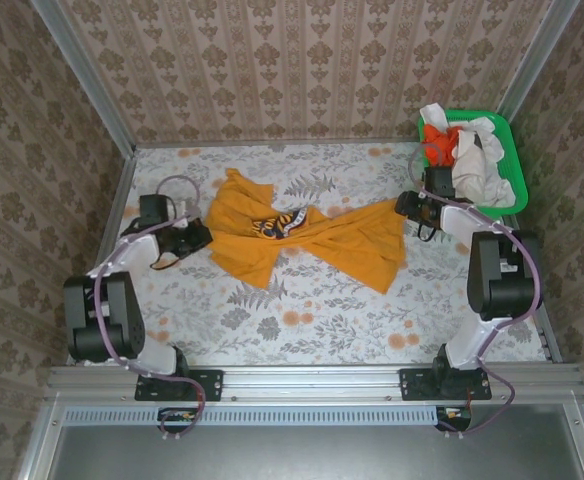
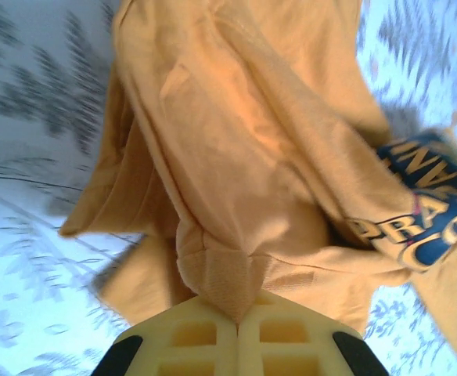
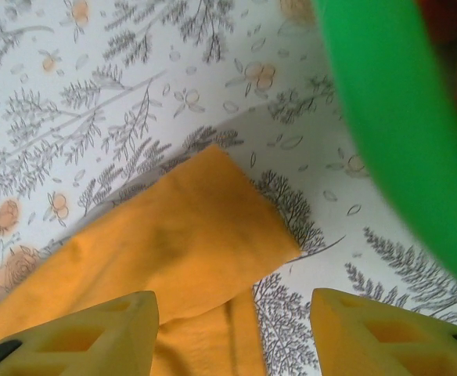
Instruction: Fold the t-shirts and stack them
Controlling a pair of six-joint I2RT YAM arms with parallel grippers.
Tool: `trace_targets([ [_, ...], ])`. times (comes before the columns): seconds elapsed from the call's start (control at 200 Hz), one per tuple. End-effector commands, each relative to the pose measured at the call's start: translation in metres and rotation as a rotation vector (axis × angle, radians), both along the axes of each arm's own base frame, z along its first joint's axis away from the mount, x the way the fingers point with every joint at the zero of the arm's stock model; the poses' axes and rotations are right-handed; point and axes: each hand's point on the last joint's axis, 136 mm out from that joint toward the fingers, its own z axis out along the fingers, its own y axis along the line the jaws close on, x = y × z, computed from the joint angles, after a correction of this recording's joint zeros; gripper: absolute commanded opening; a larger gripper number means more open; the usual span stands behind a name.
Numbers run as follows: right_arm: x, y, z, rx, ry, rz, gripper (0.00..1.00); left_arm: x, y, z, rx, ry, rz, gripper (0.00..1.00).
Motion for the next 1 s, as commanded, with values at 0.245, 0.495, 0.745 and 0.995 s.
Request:
trace_targets([
  [0.245,-0.019,0.056,-0.006,0.006,0.021,0.042,0.55,-0.011,0.049,0.019,0.003,0.010,0.186,0.00],
  [0.495,-0.038,0.060,-0.029,-0.002,0.080,-0.028,0.50,-0.014,0.049,0.012,0.003,0.023,0.189,0.00],
  [0.745,-0.021,0.062,-0.049,-0.001,0.130,-0.023,0.43,-0.018,0.050,0.003,0.018,0.040,0.198,0.00],
  [0.995,-0.013,0.064,-0.056,0.020,0.131,-0.021,0.27,-0.021,0.049,-0.002,0.020,0.046,0.203,0.00],
])
